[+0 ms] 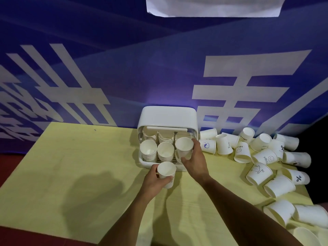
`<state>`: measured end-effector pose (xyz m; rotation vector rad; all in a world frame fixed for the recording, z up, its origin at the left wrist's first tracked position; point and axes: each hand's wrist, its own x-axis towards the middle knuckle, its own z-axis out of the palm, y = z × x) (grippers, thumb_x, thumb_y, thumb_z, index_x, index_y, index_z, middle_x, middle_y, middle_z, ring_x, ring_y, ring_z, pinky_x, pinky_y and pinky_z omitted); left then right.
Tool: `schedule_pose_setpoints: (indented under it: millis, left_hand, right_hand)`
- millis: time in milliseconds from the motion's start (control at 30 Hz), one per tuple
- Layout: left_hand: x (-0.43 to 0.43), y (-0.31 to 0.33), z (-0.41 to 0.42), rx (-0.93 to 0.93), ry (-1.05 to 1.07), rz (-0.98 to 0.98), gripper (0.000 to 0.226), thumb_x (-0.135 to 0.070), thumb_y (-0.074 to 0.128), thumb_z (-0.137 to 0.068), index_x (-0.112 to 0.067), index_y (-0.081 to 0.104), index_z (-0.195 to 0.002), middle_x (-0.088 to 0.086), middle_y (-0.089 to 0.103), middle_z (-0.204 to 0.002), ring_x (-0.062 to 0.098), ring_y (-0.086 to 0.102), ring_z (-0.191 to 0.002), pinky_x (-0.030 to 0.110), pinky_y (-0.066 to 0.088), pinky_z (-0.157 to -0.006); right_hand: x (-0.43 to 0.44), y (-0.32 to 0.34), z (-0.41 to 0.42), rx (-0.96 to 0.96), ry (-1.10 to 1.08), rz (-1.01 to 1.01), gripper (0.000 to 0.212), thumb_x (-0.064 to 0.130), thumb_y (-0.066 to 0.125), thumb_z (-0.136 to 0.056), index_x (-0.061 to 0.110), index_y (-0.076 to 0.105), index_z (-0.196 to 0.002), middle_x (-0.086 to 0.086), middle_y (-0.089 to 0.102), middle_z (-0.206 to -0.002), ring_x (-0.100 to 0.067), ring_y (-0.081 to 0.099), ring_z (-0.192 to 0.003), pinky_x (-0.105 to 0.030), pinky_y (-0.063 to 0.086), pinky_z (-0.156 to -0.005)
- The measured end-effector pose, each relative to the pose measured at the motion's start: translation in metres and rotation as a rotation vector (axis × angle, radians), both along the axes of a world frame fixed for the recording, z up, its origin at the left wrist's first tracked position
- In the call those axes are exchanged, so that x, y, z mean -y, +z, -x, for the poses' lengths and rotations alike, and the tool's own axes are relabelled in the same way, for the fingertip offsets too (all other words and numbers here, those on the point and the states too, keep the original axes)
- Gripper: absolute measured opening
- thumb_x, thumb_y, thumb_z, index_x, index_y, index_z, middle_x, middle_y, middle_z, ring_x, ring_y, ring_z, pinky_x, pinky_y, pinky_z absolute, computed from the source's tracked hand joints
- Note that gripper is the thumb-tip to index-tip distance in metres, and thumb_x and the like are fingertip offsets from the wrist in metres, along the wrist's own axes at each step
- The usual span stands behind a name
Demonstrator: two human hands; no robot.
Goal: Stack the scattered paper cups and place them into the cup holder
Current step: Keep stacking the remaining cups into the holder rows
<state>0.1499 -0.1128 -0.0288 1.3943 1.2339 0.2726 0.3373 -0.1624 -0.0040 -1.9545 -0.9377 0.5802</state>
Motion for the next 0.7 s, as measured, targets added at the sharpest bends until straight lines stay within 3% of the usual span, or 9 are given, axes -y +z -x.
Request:
schedule_pose_setpoints:
  millis: [133,267,500,700]
  left_hand:
    - [-0.004,-0.001,0.007,-0.002,-0.041,0.018,0.070,-0.046,0.082,-0.054,-0.037,0.058,-0.119,-0.013,0.066,-0.114,0.010,0.065,-0.103,0.040,0.057,-0.090]
    - [-0.005,-0.001,0.009,-0.001,-0.041,0.023,0.065,-0.040,0.083,-0.059,-0.036,0.058,-0.119,-0.012,0.067,-0.114,0.009,0.066,-0.100,0.038,0.057,-0.088]
    - [-0.004,-0.002,0.008,0.000,-0.048,0.023,0.064,-0.036,0.084,-0.063,-0.035,0.058,-0.121,-0.012,0.067,-0.115,0.009,0.066,-0.100,0.037,0.057,-0.088]
    - [-0.004,-0.004,0.007,-0.011,-0.053,0.019,0.066,-0.037,0.083,-0.063,-0.035,0.056,-0.123,-0.014,0.066,-0.116,0.008,0.065,-0.101,0.039,0.057,-0.091]
  right_hand:
    - [-0.004,0.001,0.002,-0.016,-0.002,0.040,0.080,0.007,0.073,-0.080,0.018,0.030,-0.146,-0.003,0.057,-0.135,-0.021,0.057,-0.118,-0.026,0.045,-0.088]
    - [-0.007,-0.001,0.002,0.009,-0.009,0.058,0.072,0.008,0.072,-0.079,0.018,0.036,-0.141,0.000,0.061,-0.129,-0.021,0.060,-0.112,-0.026,0.046,-0.083]
    - [-0.010,-0.007,-0.003,0.037,-0.025,0.078,0.061,0.006,0.072,-0.078,0.022,0.046,-0.130,0.002,0.062,-0.124,-0.020,0.060,-0.110,-0.032,0.053,-0.088]
    - [-0.001,-0.014,-0.002,0.084,-0.036,0.111,0.066,0.017,0.076,-0.081,0.018,0.044,-0.139,-0.004,0.053,-0.135,-0.024,0.057,-0.116,-0.033,0.050,-0.090]
